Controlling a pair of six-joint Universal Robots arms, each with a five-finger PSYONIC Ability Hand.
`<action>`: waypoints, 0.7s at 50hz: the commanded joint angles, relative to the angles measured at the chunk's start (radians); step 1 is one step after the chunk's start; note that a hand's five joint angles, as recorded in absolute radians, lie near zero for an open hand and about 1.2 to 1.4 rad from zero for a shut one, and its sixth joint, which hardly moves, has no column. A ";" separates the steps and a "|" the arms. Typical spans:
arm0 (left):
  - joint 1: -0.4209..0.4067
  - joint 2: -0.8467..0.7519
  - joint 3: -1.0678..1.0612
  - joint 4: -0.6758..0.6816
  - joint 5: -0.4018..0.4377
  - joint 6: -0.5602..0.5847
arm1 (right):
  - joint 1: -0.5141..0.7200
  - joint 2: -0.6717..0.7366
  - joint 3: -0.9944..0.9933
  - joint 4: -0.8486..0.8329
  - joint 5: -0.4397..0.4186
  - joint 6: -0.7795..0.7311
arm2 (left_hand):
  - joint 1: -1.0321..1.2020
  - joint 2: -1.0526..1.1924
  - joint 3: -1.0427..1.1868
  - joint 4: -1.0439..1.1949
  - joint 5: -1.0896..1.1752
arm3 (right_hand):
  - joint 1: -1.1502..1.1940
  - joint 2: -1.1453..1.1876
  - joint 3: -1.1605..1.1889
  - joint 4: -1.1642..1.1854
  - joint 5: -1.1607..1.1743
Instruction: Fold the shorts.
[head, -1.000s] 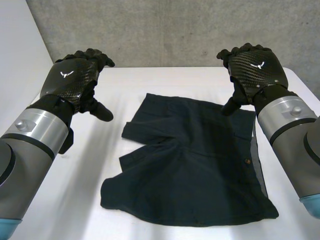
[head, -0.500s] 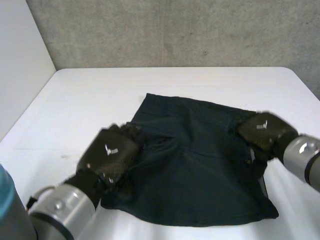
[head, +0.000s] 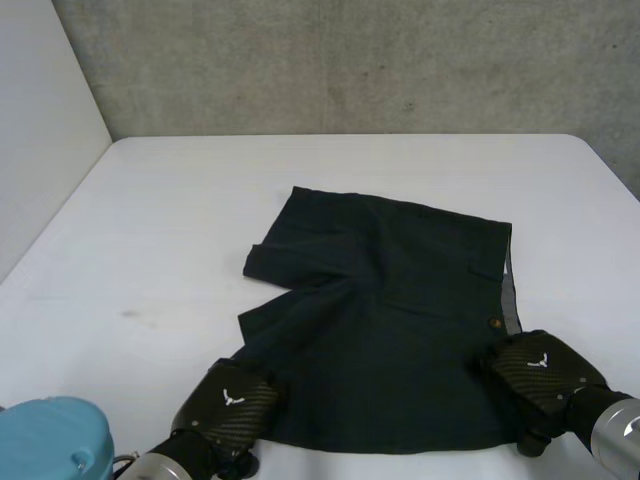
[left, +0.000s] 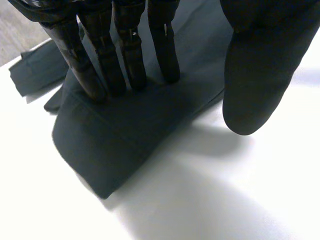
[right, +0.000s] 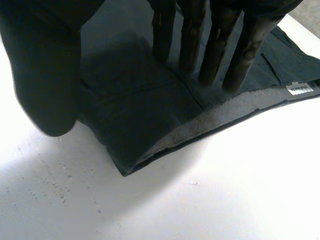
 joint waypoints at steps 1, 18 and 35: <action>0.053 -0.049 0.021 0.045 -0.040 0.028 | -0.013 0.003 0.029 -0.077 -0.057 0.000 | 0.064 0.072 0.073 0.070 0.073 | 0.889 0.796 0.837 0.841 0.846; 0.070 -0.120 0.117 0.071 -0.060 0.033 | -0.010 0.001 0.010 -0.133 -0.052 0.076 | 0.064 0.072 0.073 0.070 0.072 | 1.063 0.969 1.011 1.014 1.020; 0.075 -0.134 0.163 0.062 -0.060 0.169 | 0.000 -0.057 -0.059 -0.097 0.003 0.112 | 0.801 0.809 0.809 0.807 0.809 | 1.063 0.969 1.011 1.014 1.020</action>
